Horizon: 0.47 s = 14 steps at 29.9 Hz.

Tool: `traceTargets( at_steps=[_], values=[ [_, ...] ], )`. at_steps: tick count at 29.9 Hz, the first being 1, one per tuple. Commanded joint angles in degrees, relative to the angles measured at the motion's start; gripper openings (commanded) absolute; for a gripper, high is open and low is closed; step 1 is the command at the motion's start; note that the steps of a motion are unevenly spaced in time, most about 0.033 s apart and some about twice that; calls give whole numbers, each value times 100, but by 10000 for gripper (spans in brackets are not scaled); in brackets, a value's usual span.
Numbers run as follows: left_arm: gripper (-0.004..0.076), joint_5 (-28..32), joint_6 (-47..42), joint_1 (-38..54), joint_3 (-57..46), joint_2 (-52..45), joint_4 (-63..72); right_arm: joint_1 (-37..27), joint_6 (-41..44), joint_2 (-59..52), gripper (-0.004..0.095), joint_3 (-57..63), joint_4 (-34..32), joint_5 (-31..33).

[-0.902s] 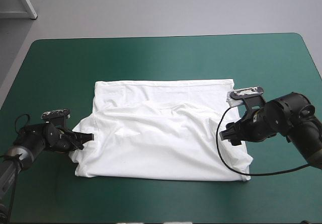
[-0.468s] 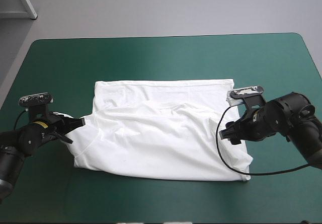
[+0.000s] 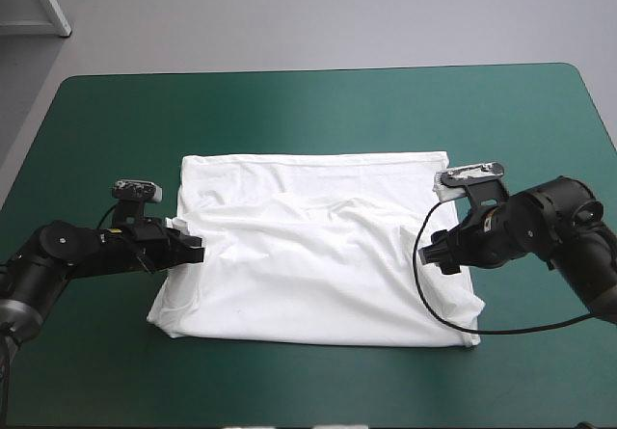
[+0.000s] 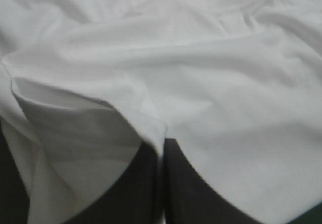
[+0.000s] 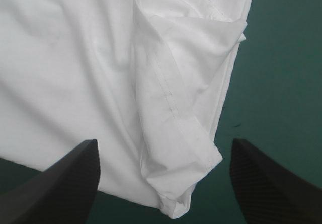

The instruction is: Fold the cloth

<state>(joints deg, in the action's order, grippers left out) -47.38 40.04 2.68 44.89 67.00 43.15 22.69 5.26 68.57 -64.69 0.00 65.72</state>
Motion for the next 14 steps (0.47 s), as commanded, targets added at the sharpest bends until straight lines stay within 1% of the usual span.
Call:
traceTargets(
  at_steps=[1,5,7,8,10,12,14],
  values=[
    [-10,-247,450,-99,180,167,359,-3,-17,-154,670,-192,0,-166],
    [-8,-271,790,-544,147,422,360,-3,10,-154,670,-192,0,-189],
    [19,-133,790,-771,114,509,286,-3,29,-154,670,-192,0,-225],
    [52,-94,778,-845,114,531,240,-3,43,-154,670,-192,0,-226],
    [160,-1,723,-997,114,545,130,-3,50,-154,670,-192,0,-226],
    [312,12,725,-1070,114,534,107,-3,50,-154,670,-192,0,-226],
    [440,2,720,-1093,148,534,107,-3,50,-154,670,-192,0,-226]
  ],
)
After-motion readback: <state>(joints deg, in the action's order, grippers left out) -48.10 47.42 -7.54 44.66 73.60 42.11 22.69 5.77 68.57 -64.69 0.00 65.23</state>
